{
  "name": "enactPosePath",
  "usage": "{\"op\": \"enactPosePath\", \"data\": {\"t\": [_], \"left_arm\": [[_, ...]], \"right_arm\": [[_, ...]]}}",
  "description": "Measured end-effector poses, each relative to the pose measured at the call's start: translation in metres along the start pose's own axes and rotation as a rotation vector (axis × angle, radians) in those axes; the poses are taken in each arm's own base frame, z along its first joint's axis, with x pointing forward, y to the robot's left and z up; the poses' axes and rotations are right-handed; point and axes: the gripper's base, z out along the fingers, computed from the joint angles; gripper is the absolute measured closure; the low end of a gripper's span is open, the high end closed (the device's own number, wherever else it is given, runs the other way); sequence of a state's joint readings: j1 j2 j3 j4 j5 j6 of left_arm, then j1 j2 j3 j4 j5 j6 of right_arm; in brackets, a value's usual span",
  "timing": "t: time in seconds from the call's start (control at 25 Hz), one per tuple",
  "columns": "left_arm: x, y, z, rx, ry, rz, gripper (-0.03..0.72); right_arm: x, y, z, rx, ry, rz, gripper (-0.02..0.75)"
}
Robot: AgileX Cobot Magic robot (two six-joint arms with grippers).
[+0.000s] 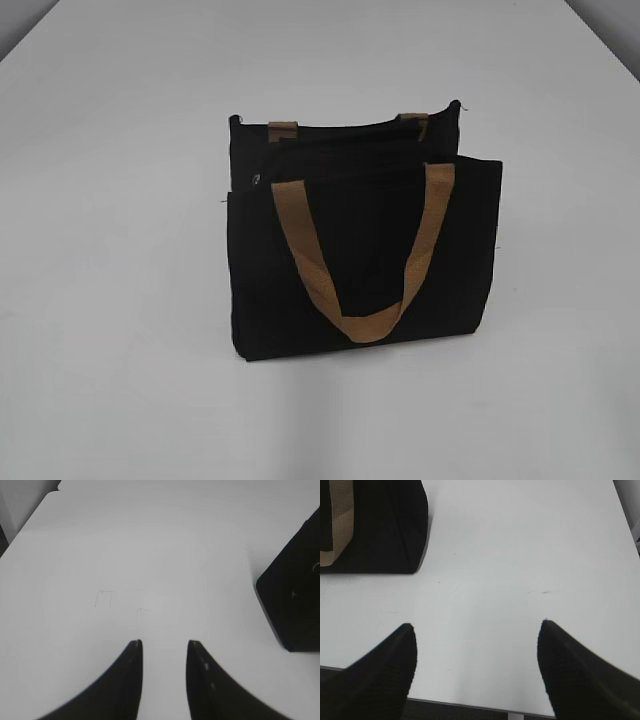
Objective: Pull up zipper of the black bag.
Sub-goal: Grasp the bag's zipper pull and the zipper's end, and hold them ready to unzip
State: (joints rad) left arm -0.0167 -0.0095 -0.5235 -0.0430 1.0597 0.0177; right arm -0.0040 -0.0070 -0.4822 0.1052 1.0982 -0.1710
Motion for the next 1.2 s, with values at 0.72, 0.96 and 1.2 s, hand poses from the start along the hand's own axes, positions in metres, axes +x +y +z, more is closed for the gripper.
{"op": "enactPosePath", "data": {"t": [0.72, 0.96, 1.2], "left_arm": [[0.0000, 0.0000, 0.0000, 0.000, 0.000, 0.000, 0.460], [0.0000, 0.0000, 0.0000, 0.001, 0.000, 0.001, 0.461], [-0.0028, -0.0032, 0.0004, 0.047, -0.002, -0.016, 0.459]], "right_arm": [[0.0000, 0.0000, 0.0000, 0.000, 0.000, 0.000, 0.158], [0.0000, 0.0000, 0.0000, 0.000, 0.000, 0.000, 0.158], [0.0000, 0.0000, 0.0000, 0.000, 0.000, 0.000, 0.158]]}}
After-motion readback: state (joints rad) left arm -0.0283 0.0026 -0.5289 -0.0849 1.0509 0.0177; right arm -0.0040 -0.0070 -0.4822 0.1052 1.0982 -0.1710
